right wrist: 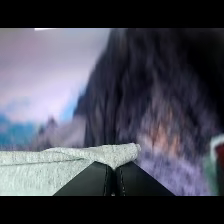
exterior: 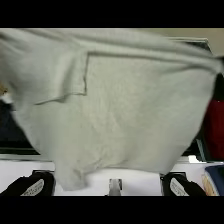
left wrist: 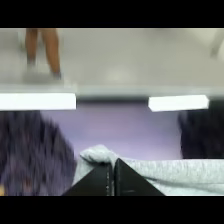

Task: Fold the shirts.

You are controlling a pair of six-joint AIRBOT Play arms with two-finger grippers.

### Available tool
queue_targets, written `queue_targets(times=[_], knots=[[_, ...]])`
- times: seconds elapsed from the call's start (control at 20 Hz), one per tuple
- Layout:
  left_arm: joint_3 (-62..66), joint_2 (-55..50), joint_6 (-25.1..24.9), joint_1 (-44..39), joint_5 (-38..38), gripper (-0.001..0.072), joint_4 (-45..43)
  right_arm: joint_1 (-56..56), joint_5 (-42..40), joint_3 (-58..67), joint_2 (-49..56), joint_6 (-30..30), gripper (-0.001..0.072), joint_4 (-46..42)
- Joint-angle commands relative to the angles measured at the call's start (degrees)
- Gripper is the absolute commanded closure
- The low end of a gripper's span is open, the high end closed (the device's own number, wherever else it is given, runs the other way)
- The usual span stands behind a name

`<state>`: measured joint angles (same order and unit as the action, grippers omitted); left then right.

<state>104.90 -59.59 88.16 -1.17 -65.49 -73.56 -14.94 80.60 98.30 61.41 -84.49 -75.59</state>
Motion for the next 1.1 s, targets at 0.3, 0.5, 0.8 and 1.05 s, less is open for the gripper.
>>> queue_targets(times=[0.3, 0.5, 0.8, 1.05], knots=[[-10.4, -34.6, -0.1, -0.4, 1.8, 0.0673, 7.6, 7.1, -15.5, -3.3, 36.0, -3.8, 0.0688, -2.5], [-10.4, -39.5, -0.4, -0.4, 19.5, 0.0674, 10.2, 6.9, -39.0, -3.3, 36.9, -11.1, 0.0689, -2.8], [-10.4, -44.9, 4.5, -1.1, 29.5, 0.0673, 10.2, 7.0, -42.1, -3.3, 40.9, -14.6, 0.0688, -2.3], [-10.4, -45.2, -8.3, -1.0, 15.6, 0.0674, 10.1, 6.9, -23.1, -3.3, 41.5, -9.3, 0.0688, -4.9]])
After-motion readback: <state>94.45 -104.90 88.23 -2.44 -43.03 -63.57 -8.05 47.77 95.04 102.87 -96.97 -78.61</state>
